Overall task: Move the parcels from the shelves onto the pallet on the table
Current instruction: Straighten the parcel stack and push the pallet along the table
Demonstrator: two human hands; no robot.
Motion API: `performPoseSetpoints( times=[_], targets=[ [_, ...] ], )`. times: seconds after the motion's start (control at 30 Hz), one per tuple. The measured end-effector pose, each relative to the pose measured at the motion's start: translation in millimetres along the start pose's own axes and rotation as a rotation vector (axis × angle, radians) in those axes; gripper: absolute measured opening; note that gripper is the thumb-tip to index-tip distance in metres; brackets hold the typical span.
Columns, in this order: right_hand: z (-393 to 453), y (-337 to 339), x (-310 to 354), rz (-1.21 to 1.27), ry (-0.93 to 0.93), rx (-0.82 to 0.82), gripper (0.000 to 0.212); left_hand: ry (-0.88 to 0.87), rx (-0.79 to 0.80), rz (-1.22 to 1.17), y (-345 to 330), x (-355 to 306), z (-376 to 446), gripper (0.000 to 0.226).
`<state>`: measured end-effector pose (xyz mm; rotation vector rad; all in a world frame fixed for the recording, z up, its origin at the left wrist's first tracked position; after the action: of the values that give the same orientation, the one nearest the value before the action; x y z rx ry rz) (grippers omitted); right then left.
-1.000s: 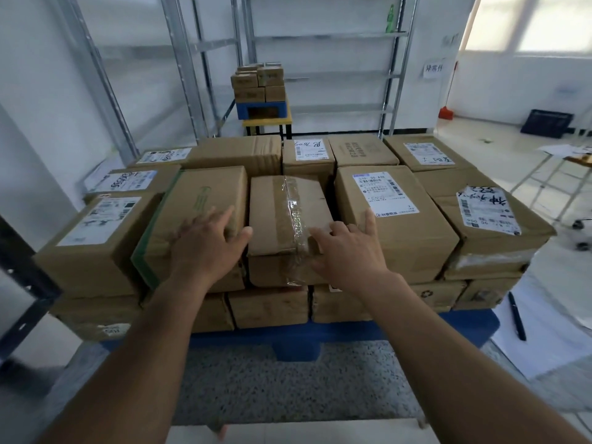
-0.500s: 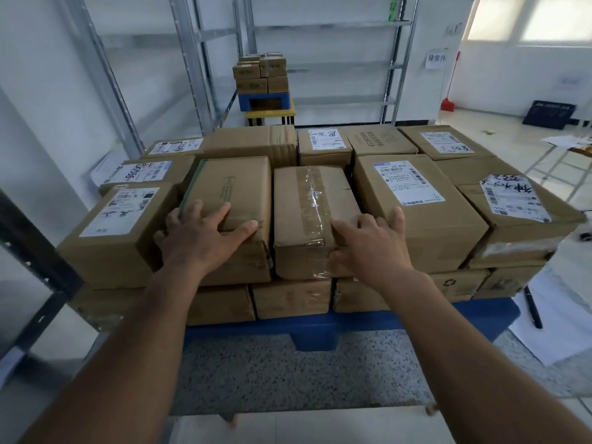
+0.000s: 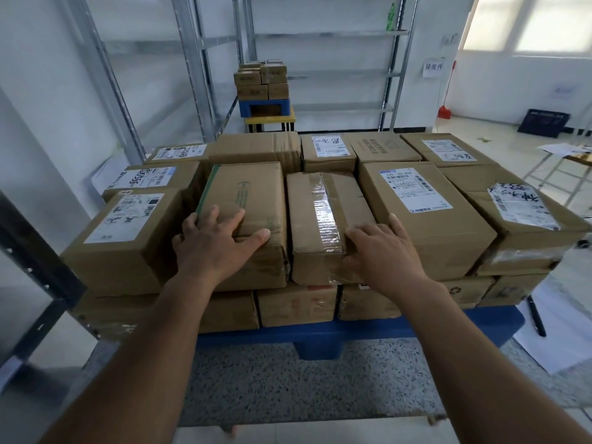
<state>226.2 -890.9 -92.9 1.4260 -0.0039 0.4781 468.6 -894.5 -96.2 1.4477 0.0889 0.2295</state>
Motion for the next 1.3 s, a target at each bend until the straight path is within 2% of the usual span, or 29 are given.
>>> performPoseSetpoints(
  times=[0.2,0.3,0.4,0.47,0.53,0.63,0.7,0.77,0.9,1.13,1.3],
  targets=[
    [14,10,34,0.069,0.029,-0.001,0.053,-0.020,-0.049,-0.111,11,16,1,0.067],
    [24,19,75,0.112,0.119,-0.032,0.053,0.042,-0.165,-0.193,28,48,4,0.060],
    [36,13,118,0.158,0.199,-0.019,0.051,0.098,-0.351,-0.240,50,84,3,0.054],
    [44,2,148,0.184,0.269,0.002,0.050,0.170,-0.388,-0.220,55,112,3,0.048],
    [51,-10,177,0.212,0.336,0.029,0.048,0.242,-0.357,-0.156,47,144,6,0.048],
    [60,-31,215,0.214,0.394,0.095,0.053,0.359,-0.190,-0.092,12,193,9,0.057],
    [64,-43,236,0.181,0.441,0.119,0.053,0.421,-0.065,-0.190,-10,212,5,0.061],
    [69,-53,252,0.155,0.470,0.142,0.050,0.438,0.012,-0.367,-23,216,-1,0.055],
    [77,-71,268,0.111,0.489,0.198,0.041,0.391,0.005,-0.540,-25,205,-4,0.051],
    [72,-69,253,0.142,0.481,0.145,0.037,0.313,-0.027,-0.537,-20,183,-10,0.050],
    [71,-68,248,0.203,0.437,0.170,0.039,0.295,0.001,-0.483,-25,182,-3,0.054]
  ],
)
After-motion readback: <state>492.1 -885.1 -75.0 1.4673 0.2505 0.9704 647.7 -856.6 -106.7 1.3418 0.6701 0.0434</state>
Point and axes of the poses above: each hand's wrist, its own z-axis towards the middle knuckle, its own y-axis out of the back of the hand, x = y × z, the point moved 9 cm from there along z, towards the middle knuckle, and after that the axes turned 15 degrees about z, right-handed, at the moved point
